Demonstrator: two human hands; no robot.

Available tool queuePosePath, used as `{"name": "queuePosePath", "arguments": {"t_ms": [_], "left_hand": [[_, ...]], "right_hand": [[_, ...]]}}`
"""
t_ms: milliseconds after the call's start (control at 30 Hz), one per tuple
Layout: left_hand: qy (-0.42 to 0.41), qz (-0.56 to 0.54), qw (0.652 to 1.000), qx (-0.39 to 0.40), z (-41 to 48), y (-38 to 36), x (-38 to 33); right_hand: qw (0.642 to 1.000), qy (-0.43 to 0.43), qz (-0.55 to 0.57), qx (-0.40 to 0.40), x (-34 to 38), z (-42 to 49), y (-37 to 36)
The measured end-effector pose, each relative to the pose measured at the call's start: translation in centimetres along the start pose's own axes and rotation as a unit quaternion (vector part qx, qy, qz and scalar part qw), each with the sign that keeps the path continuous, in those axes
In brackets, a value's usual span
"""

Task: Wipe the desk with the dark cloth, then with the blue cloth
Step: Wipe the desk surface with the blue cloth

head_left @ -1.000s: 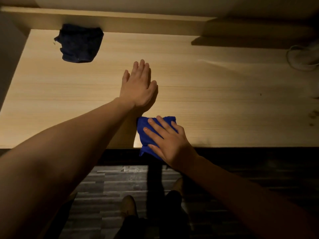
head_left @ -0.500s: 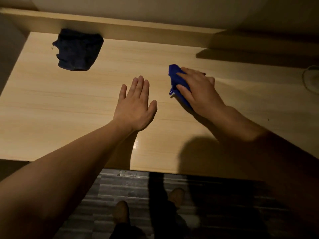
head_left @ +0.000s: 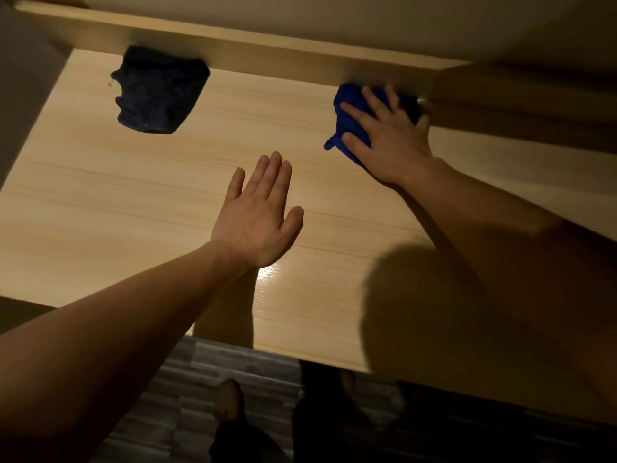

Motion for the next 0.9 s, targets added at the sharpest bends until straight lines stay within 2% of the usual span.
{"name": "queuePosePath", "arguments": {"t_ms": [900], "left_hand": [[-0.016,-0.003,1.0,-0.01,-0.3,0.2,0.1]], "right_hand": [[0.998,0.063,-0.009,-0.029,9.0,-24.7,-8.9]]}}
Point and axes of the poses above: each hand's wrist, its own z-axis towards the middle knuckle, its own y-axis out of the back of the hand, x = y × z, the point moved 1 cm from there along z, towards the middle knuckle, and after that the axes turned 8 degrees about z, right-handed, at the moved point
